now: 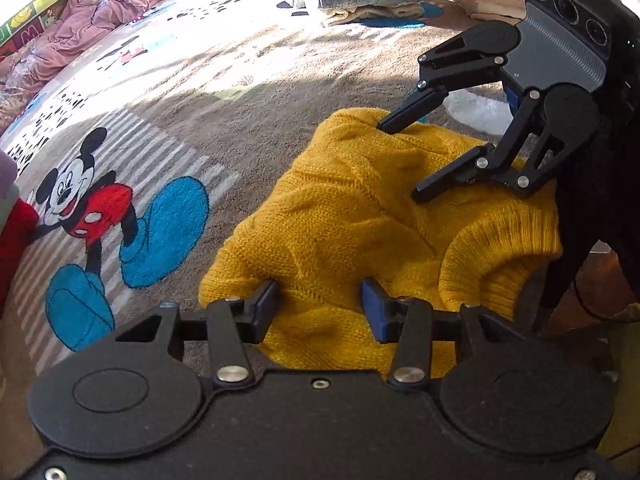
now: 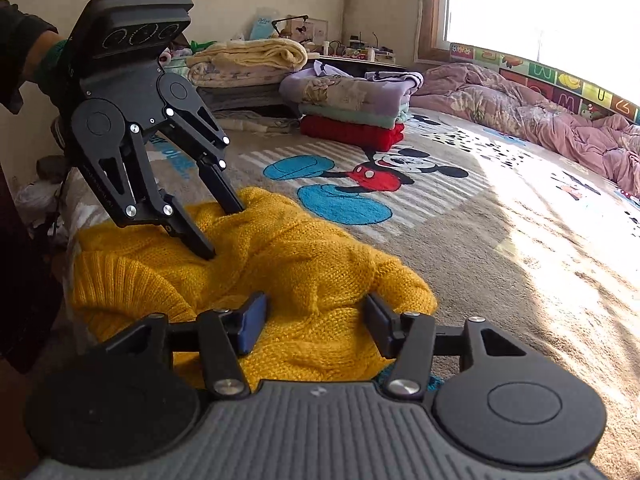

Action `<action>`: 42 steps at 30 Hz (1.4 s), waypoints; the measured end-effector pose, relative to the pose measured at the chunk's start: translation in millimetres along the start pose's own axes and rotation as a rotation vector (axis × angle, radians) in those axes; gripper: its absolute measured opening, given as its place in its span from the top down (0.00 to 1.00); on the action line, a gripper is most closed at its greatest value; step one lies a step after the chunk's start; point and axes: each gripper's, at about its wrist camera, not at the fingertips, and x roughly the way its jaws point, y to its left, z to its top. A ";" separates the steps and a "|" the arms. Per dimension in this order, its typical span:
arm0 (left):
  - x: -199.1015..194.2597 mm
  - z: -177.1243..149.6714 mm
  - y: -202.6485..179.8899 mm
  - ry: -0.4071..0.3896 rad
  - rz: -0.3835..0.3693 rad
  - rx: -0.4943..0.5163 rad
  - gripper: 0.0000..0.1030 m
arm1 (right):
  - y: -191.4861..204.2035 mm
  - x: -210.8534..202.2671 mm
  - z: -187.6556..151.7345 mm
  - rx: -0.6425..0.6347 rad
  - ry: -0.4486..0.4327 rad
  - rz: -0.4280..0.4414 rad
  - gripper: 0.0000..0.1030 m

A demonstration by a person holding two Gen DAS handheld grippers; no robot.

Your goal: Fold clothes

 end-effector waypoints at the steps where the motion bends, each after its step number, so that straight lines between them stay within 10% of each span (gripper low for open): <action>1: -9.0 2.8 -4.3 -0.018 0.014 0.028 0.58 | 3.9 -10.7 4.7 -0.009 -0.017 -0.019 0.50; 9: -25.1 -18.1 -45.7 0.028 -0.054 0.190 0.58 | 38.8 -61.5 -5.1 -0.025 -0.014 -0.004 0.54; 17: -11.4 -17.1 -40.4 0.065 -0.077 0.100 0.55 | 26.4 -28.4 -49.1 0.213 0.065 0.037 0.42; 21: -46.5 -12.5 -7.3 -0.047 -0.111 -0.146 0.50 | 24.6 -57.0 -43.9 0.291 -0.009 0.024 0.43; 27: -43.3 -40.3 31.6 -0.073 -0.159 -0.652 0.46 | -18.5 -56.0 -57.8 0.738 -0.098 0.076 0.37; 32: -22.9 -57.9 19.8 -0.027 -0.194 -0.707 0.45 | -30.7 -23.5 -92.0 1.017 -0.092 0.155 0.31; 42: 8.8 -68.4 28.4 -0.027 -0.328 -0.806 0.36 | -22.8 -12.8 -96.5 1.042 -0.137 0.153 0.36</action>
